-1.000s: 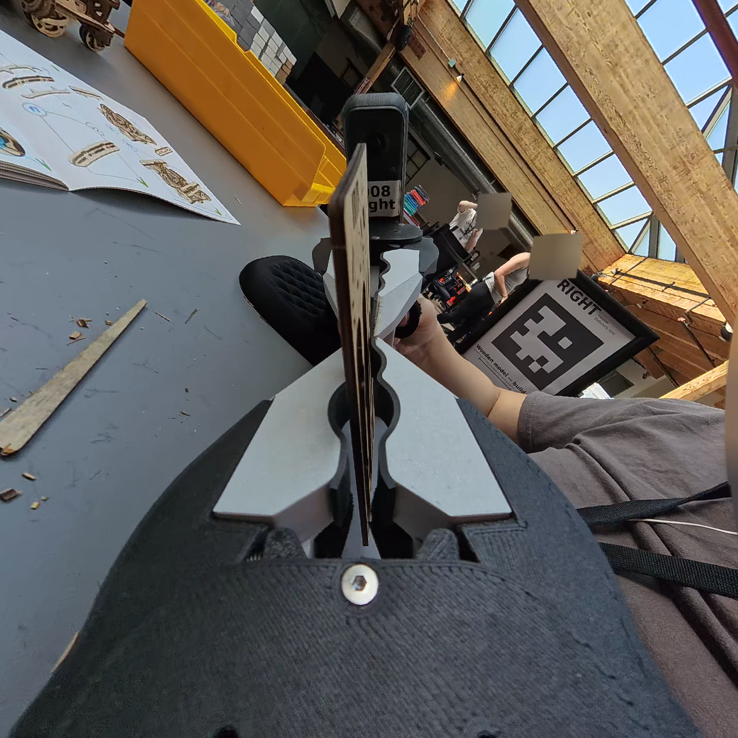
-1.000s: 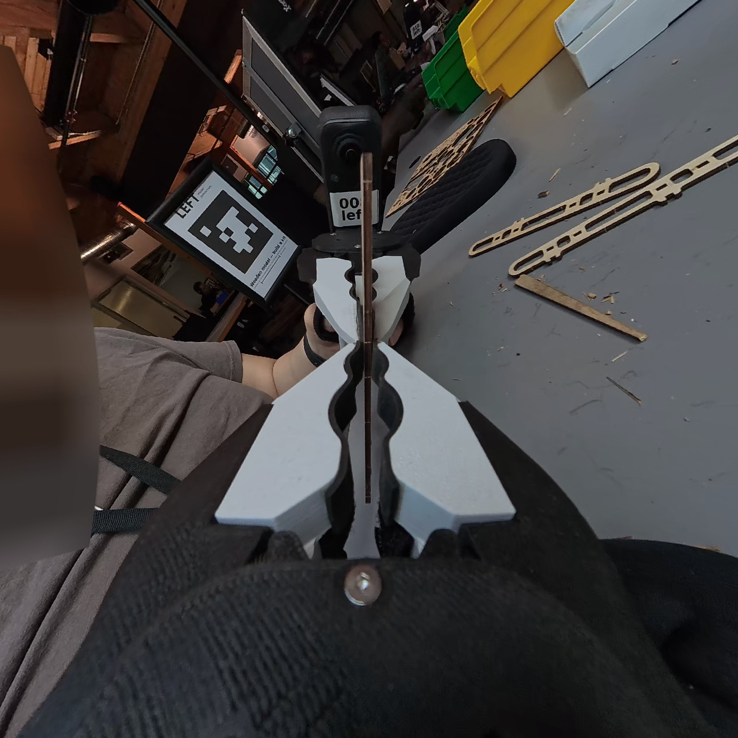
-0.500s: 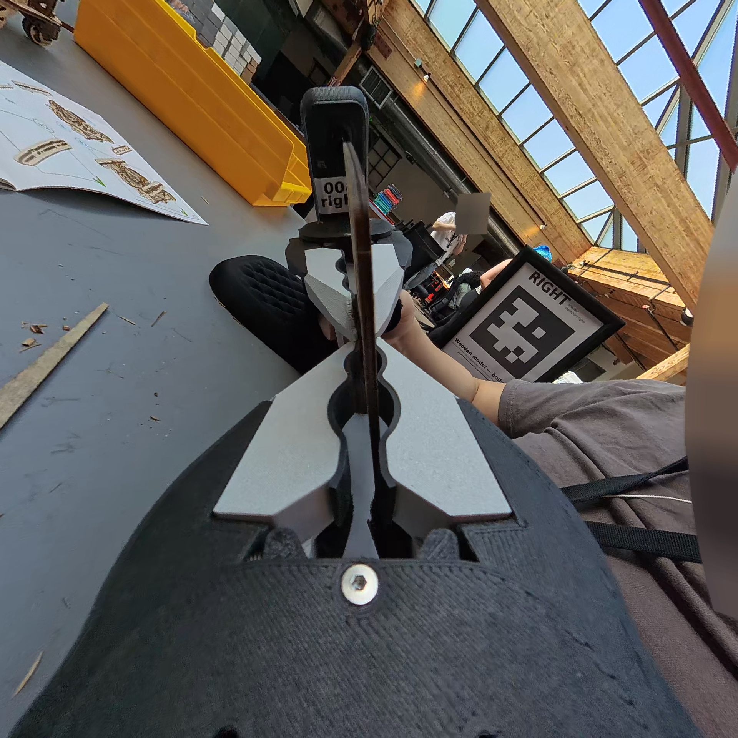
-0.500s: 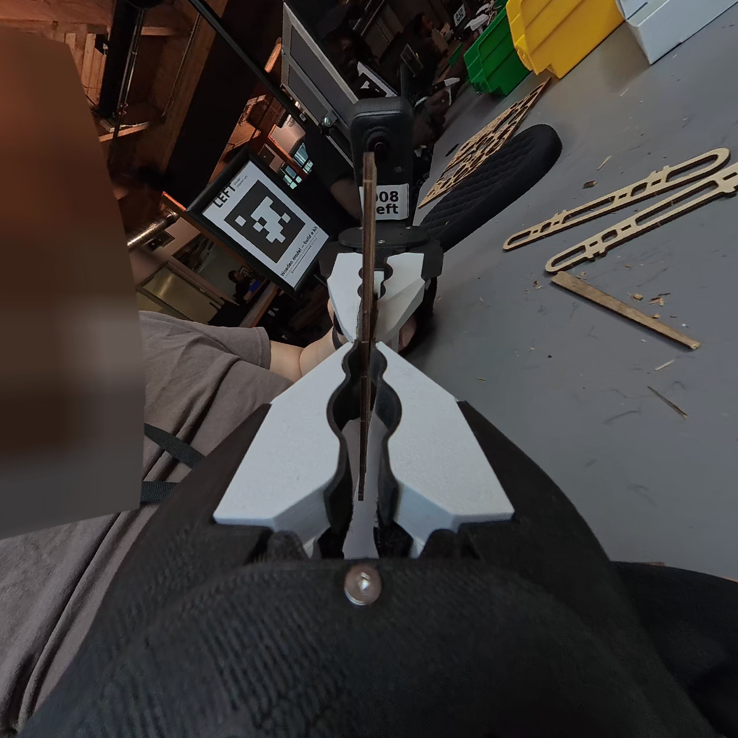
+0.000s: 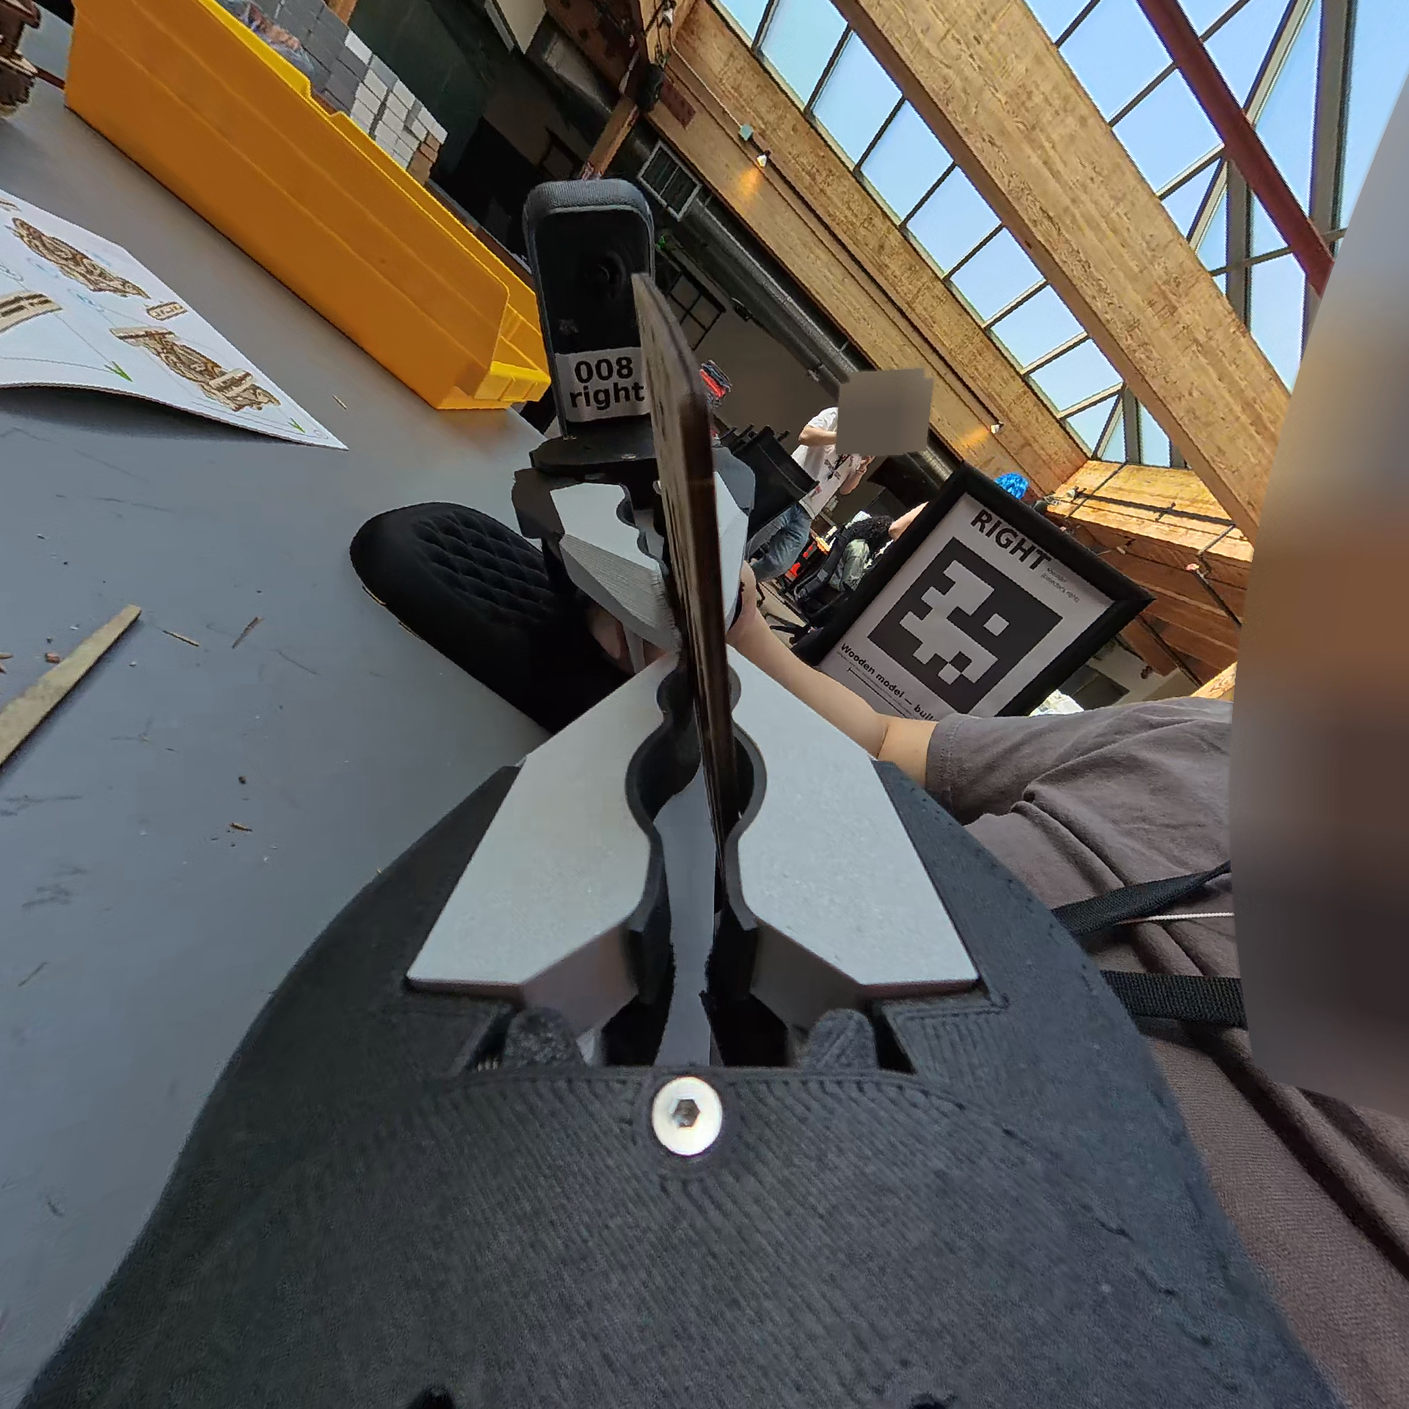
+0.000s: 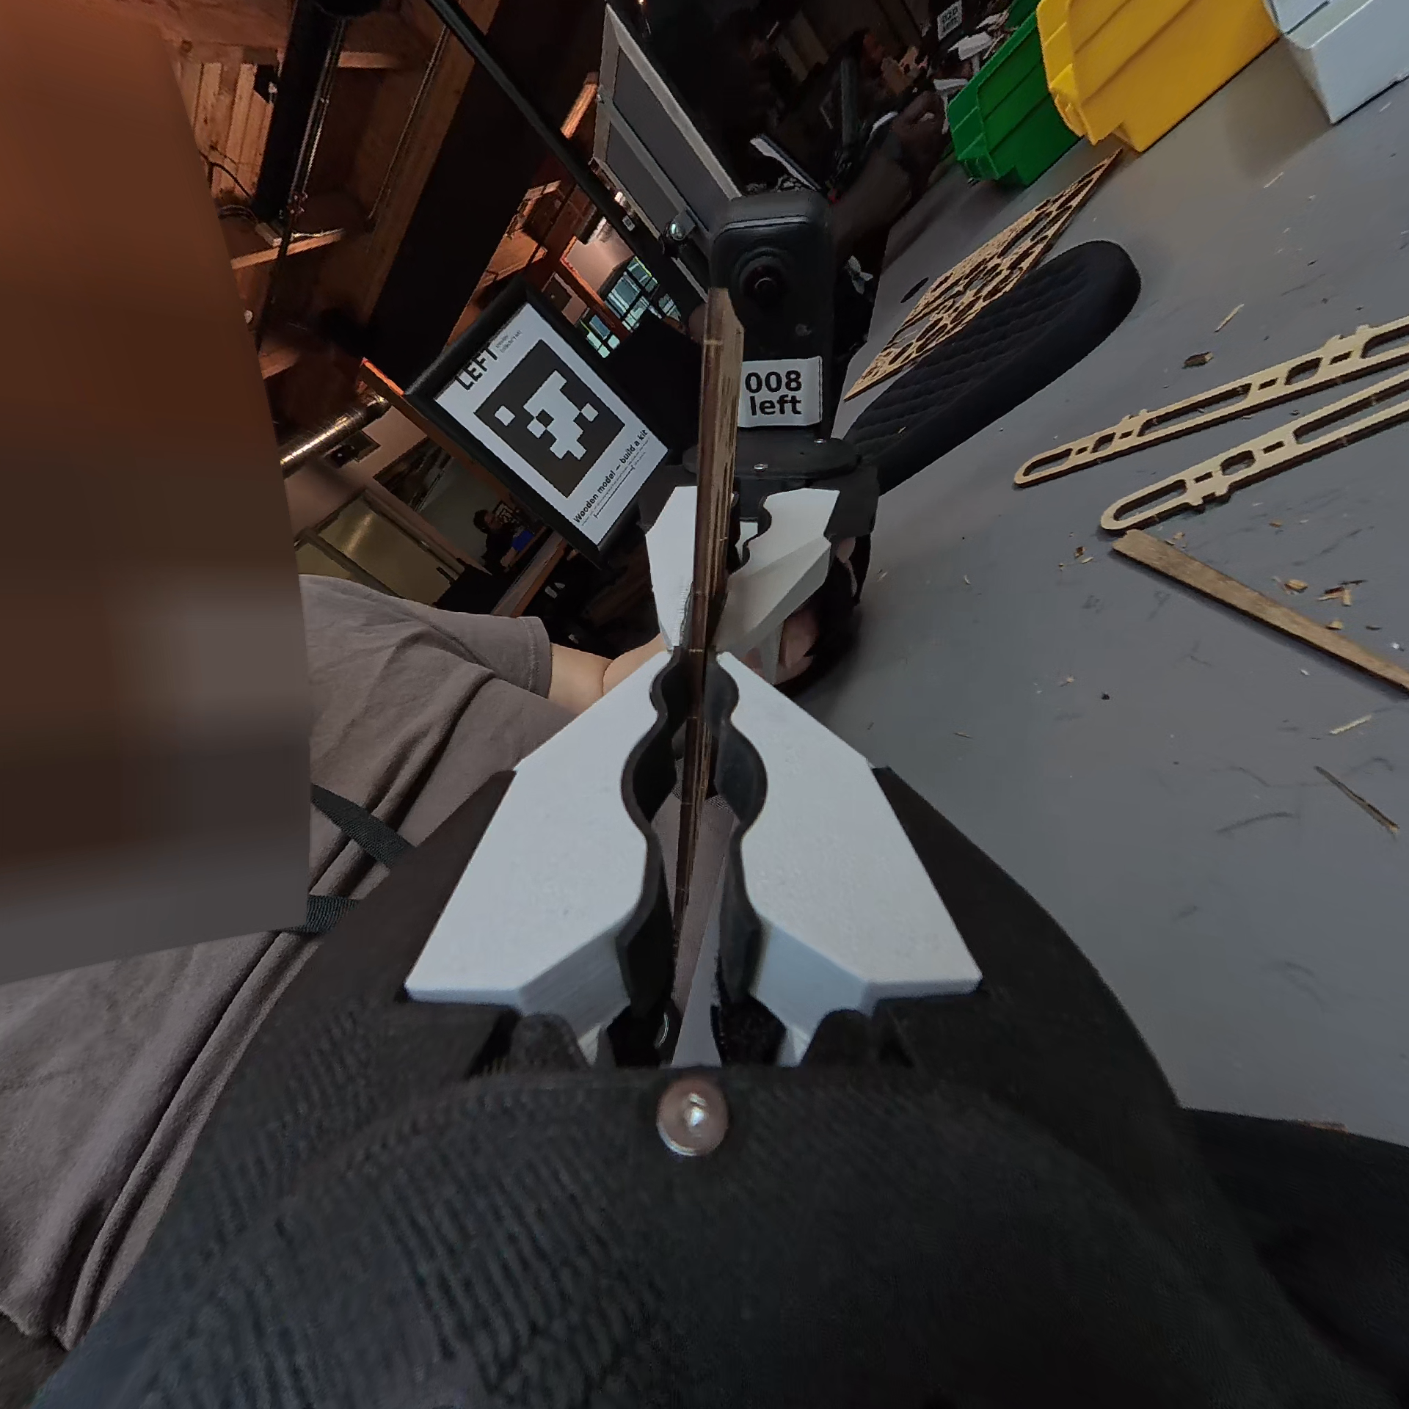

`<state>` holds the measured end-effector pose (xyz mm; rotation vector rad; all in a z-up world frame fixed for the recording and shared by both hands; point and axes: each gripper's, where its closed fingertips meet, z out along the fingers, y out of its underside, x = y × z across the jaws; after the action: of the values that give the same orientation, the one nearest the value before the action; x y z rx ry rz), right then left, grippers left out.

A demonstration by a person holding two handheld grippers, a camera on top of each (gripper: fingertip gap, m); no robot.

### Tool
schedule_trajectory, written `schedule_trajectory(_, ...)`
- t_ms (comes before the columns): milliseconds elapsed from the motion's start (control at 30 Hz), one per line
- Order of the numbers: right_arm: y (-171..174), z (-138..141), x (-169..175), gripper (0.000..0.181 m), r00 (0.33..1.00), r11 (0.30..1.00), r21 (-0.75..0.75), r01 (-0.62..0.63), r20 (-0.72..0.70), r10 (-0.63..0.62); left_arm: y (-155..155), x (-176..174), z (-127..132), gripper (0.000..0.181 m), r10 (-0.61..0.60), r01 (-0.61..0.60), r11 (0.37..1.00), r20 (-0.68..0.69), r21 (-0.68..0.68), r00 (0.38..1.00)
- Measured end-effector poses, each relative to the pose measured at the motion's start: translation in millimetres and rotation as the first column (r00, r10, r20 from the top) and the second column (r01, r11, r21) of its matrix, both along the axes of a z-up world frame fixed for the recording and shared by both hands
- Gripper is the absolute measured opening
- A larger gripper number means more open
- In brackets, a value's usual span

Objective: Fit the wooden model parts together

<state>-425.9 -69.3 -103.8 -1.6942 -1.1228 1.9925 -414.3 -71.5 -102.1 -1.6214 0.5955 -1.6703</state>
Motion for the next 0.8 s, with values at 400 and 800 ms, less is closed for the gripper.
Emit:
schedule_trajectory(400,-4,5,1,0.001,0.999,0.998,-0.05,-0.029,-0.034,0.028,-3,0,4,0.0,-0.028,0.028,0.999,0.03,0.016,0.999)
schedule_trajectory(800,9,-13,-5,0.0,0.992,0.996,0.024,0.088,0.092,-0.09,10,-5,-14,0.0,0.073,-0.077,0.996,-0.089,-0.041,0.993)
